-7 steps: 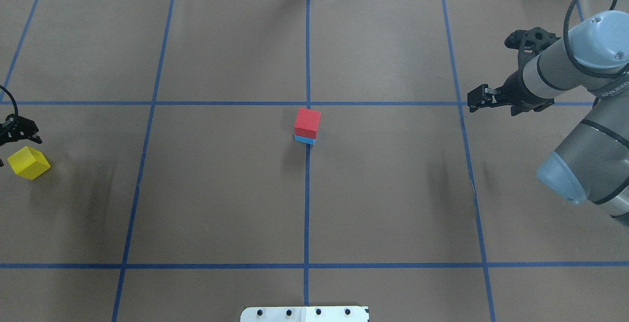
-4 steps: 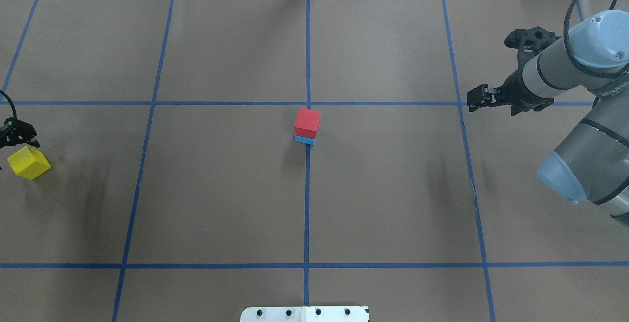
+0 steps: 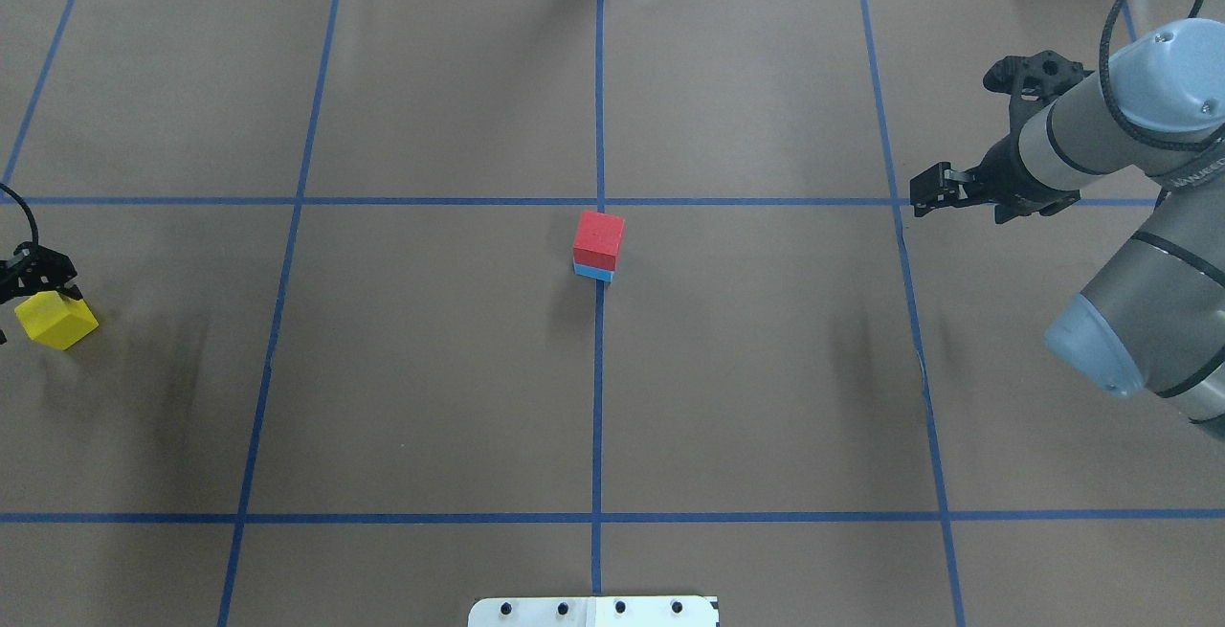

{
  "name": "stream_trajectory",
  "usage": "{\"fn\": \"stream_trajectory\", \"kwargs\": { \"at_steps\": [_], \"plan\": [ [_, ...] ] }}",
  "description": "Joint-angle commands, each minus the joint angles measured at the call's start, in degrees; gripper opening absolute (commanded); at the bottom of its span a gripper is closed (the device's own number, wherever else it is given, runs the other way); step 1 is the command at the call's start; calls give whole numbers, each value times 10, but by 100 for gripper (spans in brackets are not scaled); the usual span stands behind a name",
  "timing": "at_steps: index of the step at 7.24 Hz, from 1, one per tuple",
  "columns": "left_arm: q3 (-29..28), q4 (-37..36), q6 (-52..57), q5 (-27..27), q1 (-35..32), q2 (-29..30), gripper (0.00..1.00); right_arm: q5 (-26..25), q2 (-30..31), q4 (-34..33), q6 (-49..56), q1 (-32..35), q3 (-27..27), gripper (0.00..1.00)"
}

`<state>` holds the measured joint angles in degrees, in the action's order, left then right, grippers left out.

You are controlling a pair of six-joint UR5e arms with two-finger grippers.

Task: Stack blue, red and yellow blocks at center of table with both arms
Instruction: 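Lower the left gripper onto the yellow cube and close it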

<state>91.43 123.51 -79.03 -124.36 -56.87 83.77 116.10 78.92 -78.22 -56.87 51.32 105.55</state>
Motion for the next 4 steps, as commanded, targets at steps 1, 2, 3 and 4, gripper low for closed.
{"fn": "stream_trajectory", "kwargs": {
  "at_steps": [1,2,3,4],
  "plan": [
    [1,1,2,0,12,0,74,0,1,0,0,1,5,100],
    [2,0,3,-5,12,0,12,-1,2,0,-1,1,8,100],
    [5,-2,2,-34,12,4,0,-5,4,0,-1,1,11,100],
    [49,-16,2,-57,11,9,0,-8,4,-1,-1,1,10,100]
  ]
}}
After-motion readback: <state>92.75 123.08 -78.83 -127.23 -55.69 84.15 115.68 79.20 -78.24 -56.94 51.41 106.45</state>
